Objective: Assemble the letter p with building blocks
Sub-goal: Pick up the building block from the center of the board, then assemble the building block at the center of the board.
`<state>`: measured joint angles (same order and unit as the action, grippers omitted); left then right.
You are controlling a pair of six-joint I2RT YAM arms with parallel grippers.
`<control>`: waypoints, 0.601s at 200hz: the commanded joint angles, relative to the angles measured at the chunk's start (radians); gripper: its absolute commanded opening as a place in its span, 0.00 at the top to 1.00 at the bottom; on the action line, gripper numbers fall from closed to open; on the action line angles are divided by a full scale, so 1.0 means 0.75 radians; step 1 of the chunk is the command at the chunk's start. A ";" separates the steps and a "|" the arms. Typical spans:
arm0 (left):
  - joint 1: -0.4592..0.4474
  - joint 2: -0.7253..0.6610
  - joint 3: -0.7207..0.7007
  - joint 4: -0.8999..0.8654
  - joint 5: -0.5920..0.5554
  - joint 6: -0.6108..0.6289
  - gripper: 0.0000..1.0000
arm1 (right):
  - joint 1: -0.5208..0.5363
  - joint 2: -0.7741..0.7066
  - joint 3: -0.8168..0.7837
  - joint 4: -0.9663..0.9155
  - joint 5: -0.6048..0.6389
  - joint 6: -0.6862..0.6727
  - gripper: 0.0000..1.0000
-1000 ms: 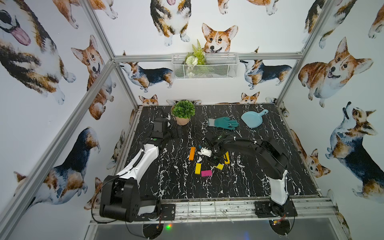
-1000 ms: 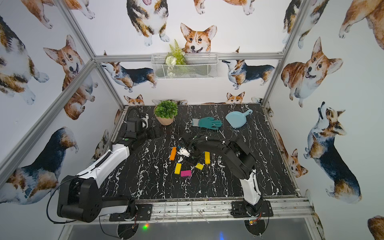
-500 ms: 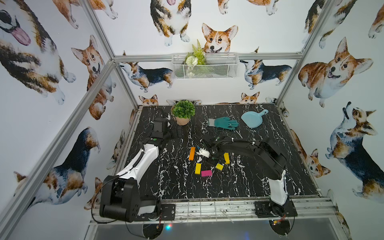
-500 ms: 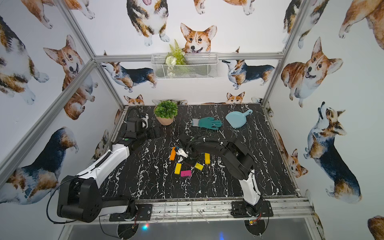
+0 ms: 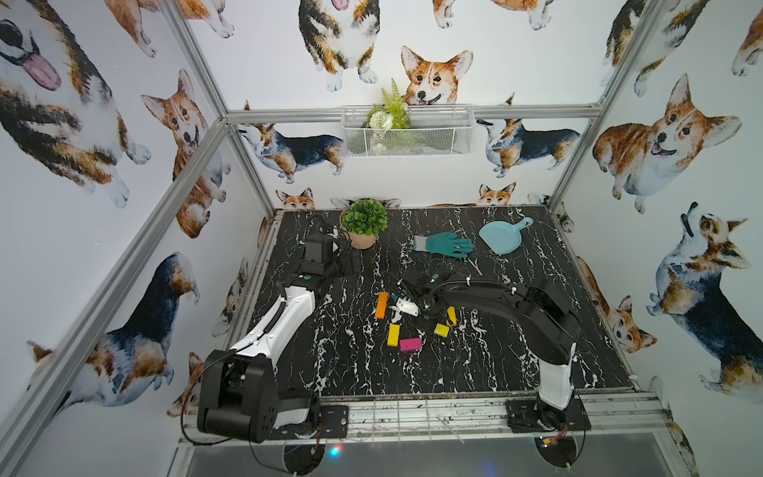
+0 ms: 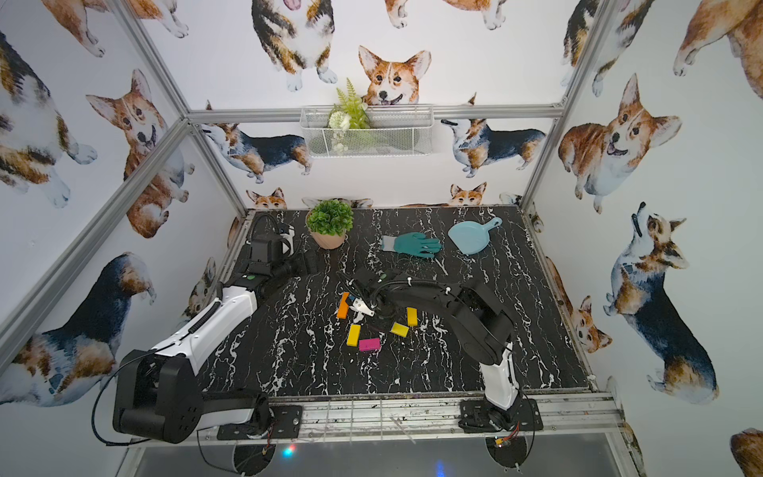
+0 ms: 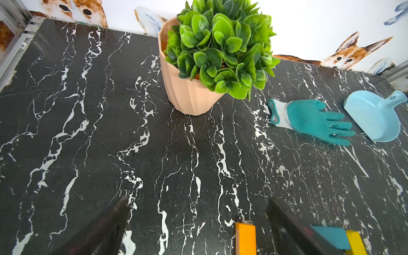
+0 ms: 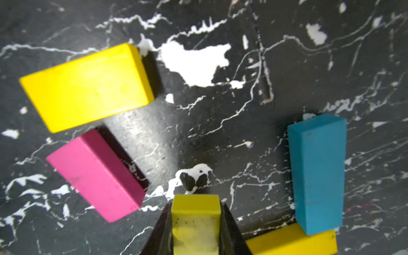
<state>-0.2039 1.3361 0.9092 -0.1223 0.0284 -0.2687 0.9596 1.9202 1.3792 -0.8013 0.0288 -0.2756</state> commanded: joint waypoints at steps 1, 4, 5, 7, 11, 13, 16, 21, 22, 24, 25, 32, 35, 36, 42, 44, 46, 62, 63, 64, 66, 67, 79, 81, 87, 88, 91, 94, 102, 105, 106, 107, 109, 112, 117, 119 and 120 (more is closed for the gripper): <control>0.000 -0.002 0.001 0.022 -0.001 0.002 0.00 | -0.001 -0.061 -0.052 -0.073 0.006 -0.102 0.81; 0.000 -0.002 0.001 0.022 -0.001 0.002 0.00 | -0.001 -0.067 -0.061 -0.071 -0.001 -0.110 0.81; 0.001 -0.002 0.002 0.022 -0.001 0.002 0.00 | -0.001 -0.068 -0.063 -0.071 -0.004 -0.112 0.81; 0.000 -0.002 0.001 0.022 -0.001 0.002 0.00 | -0.001 -0.070 -0.069 -0.071 -0.008 -0.118 0.80; 0.000 -0.002 -0.001 0.022 -0.001 0.002 0.00 | -0.001 -0.075 -0.078 -0.071 -0.015 -0.130 0.80; 0.000 -0.003 -0.001 0.023 -0.001 0.001 0.00 | -0.001 -0.078 -0.083 -0.071 -0.019 -0.136 0.80; 0.002 -0.004 -0.001 0.024 -0.001 0.000 0.00 | -0.001 -0.080 -0.090 -0.069 -0.021 -0.144 0.80; 0.001 -0.004 -0.001 0.024 -0.001 0.000 0.00 | -0.001 -0.081 -0.103 -0.067 -0.027 -0.159 0.80; 0.001 -0.004 -0.001 0.023 -0.001 0.000 0.00 | -0.001 -0.081 -0.103 -0.067 -0.027 -0.159 0.80; 0.000 -0.004 -0.001 0.025 -0.002 -0.002 0.00 | -0.001 -0.083 -0.111 -0.064 -0.032 -0.169 0.81; 0.000 -0.004 -0.001 0.025 -0.002 -0.002 0.00 | -0.001 -0.083 -0.113 -0.064 -0.034 -0.173 0.81; 0.001 -0.006 -0.002 0.026 -0.001 -0.003 0.00 | -0.001 -0.089 -0.128 -0.063 -0.049 -0.201 0.81; 0.001 -0.006 -0.003 0.026 -0.002 -0.002 0.00 | -0.001 -0.090 -0.134 -0.060 -0.055 -0.210 0.81; 0.001 -0.006 -0.003 0.027 -0.001 -0.002 0.00 | -0.001 -0.091 -0.137 -0.060 -0.056 -0.212 0.81; 0.001 -0.006 -0.003 0.028 0.001 -0.003 0.00 | 0.000 -0.095 -0.148 -0.055 -0.067 -0.232 0.81; 0.001 -0.005 -0.003 0.028 0.002 -0.002 0.00 | 0.001 -0.095 -0.151 -0.056 -0.076 -0.241 0.81; 0.000 -0.004 -0.004 0.028 0.000 -0.003 0.00 | 0.001 -0.097 -0.153 -0.056 -0.084 -0.249 0.81; 0.002 -0.004 -0.006 0.031 -0.001 -0.003 0.00 | -0.002 -0.106 -0.179 -0.032 -0.122 -0.292 0.82; 0.001 -0.004 -0.007 0.030 -0.001 -0.003 0.00 | -0.003 -0.106 -0.180 -0.031 -0.124 -0.295 0.82; 0.000 -0.004 -0.007 0.031 -0.001 -0.004 0.00 | -0.003 -0.106 -0.181 -0.030 -0.125 -0.297 0.82; 0.003 -0.004 -0.006 0.031 -0.001 -0.004 0.00 | -0.004 -0.104 -0.184 -0.028 -0.129 -0.302 0.82; 0.001 -0.005 -0.007 0.032 -0.001 -0.004 0.00 | -0.005 -0.104 -0.185 -0.028 -0.131 -0.305 0.82; 0.001 -0.004 -0.009 0.034 0.001 -0.006 0.00 | -0.011 -0.091 -0.194 -0.016 -0.138 -0.330 0.82; 0.001 -0.005 -0.009 0.034 -0.001 -0.006 0.00 | -0.013 -0.089 -0.193 -0.016 -0.141 -0.334 0.82; 0.002 -0.006 -0.010 0.034 -0.002 -0.006 0.00 | -0.017 -0.078 -0.192 -0.018 -0.150 -0.343 0.83; 0.002 -0.006 -0.010 0.034 -0.003 -0.006 0.00 | -0.018 -0.077 -0.191 -0.018 -0.154 -0.345 0.83; 0.001 -0.006 -0.010 0.033 -0.005 -0.006 0.00 | -0.022 -0.072 -0.191 -0.016 -0.161 -0.349 0.83; 0.001 -0.006 -0.012 0.032 -0.005 -0.006 0.00 | -0.025 -0.068 -0.190 -0.014 -0.168 -0.352 0.83; 0.001 -0.008 -0.011 0.034 -0.007 -0.005 0.00 | -0.035 -0.060 -0.192 -0.004 -0.186 -0.359 0.83; 0.001 -0.008 -0.011 0.034 -0.009 -0.004 0.00 | -0.037 -0.058 -0.192 -0.002 -0.200 -0.365 0.83; 0.000 -0.008 -0.011 0.034 -0.009 -0.004 0.00 | -0.039 -0.057 -0.192 -0.001 -0.203 -0.367 0.83; 0.001 -0.008 -0.012 0.034 -0.009 -0.004 0.00 | -0.040 -0.057 -0.192 0.000 -0.205 -0.368 0.83; 0.001 -0.008 -0.011 0.034 -0.009 -0.004 0.00 | -0.043 -0.055 -0.194 0.002 -0.211 -0.373 0.83; 0.001 -0.008 -0.012 0.034 -0.009 -0.004 0.00 | -0.045 -0.053 -0.194 0.007 -0.218 -0.379 0.83; 0.000 -0.010 -0.013 0.034 -0.009 -0.004 0.00 | -0.048 -0.051 -0.197 0.014 -0.224 -0.387 0.83; 0.000 -0.010 -0.012 0.033 -0.011 -0.004 0.00 | -0.051 -0.048 -0.197 0.016 -0.226 -0.392 0.83; 0.002 -0.010 -0.012 0.033 -0.011 -0.004 0.00 | -0.051 -0.047 -0.197 0.016 -0.228 -0.396 0.83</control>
<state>-0.2039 1.3350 0.9024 -0.1219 0.0284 -0.2691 0.9333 1.8732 1.2350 -0.8104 -0.0795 -0.4992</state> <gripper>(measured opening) 0.999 0.293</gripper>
